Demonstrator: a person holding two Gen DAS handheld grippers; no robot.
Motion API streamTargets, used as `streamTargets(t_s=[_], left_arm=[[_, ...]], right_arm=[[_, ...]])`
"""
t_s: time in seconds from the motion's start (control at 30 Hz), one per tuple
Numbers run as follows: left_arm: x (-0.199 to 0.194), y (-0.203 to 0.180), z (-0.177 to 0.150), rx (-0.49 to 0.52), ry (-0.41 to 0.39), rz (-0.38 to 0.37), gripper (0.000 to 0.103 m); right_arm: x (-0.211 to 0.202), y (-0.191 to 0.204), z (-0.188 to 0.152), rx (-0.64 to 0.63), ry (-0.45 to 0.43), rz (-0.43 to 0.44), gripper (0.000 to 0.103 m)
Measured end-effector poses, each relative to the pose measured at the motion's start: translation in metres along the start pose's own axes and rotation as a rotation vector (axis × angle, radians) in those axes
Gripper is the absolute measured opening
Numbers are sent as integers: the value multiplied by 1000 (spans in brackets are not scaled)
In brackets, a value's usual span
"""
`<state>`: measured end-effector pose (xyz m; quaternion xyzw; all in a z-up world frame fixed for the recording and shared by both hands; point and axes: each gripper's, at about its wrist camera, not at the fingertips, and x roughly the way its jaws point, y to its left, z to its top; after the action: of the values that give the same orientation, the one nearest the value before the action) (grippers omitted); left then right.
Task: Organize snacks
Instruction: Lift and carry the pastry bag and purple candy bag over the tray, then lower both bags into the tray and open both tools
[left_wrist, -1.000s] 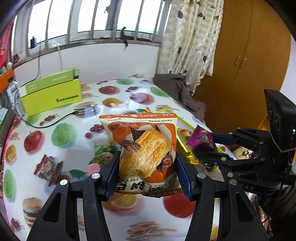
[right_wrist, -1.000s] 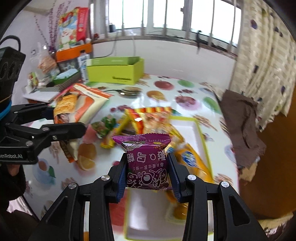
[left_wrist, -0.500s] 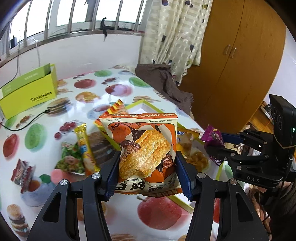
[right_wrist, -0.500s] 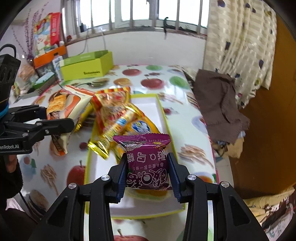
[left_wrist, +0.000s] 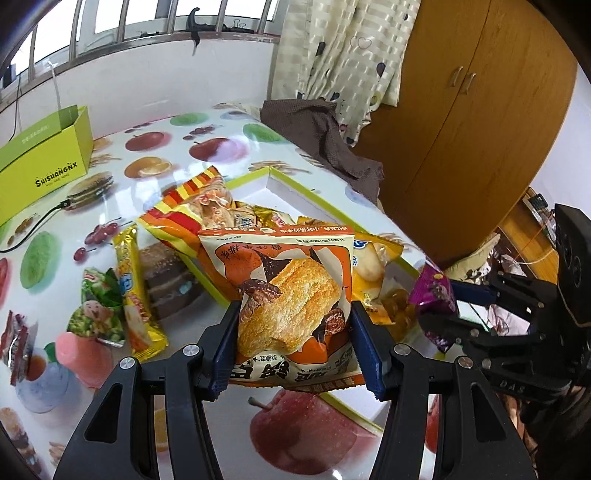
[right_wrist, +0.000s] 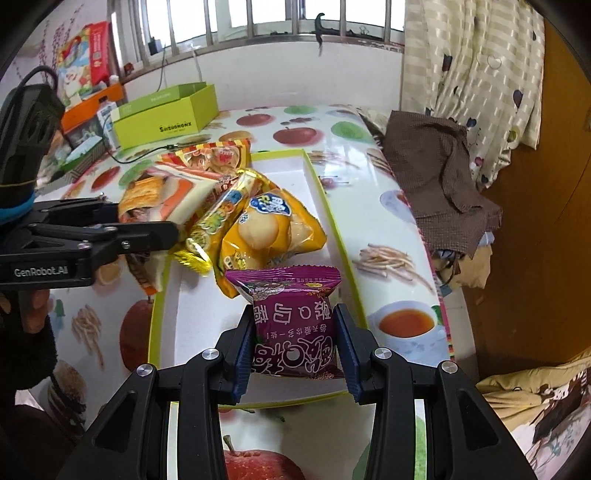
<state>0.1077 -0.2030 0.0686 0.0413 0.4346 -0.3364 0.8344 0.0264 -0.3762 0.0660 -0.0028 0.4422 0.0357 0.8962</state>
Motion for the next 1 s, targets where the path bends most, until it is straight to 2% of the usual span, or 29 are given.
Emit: streamTargets(t_s=[0.23, 0.43, 0.53, 0.73, 1.0], left_arm=[[14, -8, 1, 5, 20, -10, 57], [23, -11, 1, 9, 24, -18, 57], [24, -17, 0, 29, 20, -23, 57], [25, -19, -2, 19, 19, -29, 57], [25, -30, -9, 35, 26, -48, 58]], right_arm=[[3, 8, -2, -15, 5, 14, 39], [8, 12, -3, -32, 12, -23, 39], [10, 17, -5, -80, 2, -102, 39], [12, 14, -6, -72, 2, -95, 39], [12, 12, -5, -82, -18, -140, 39]])
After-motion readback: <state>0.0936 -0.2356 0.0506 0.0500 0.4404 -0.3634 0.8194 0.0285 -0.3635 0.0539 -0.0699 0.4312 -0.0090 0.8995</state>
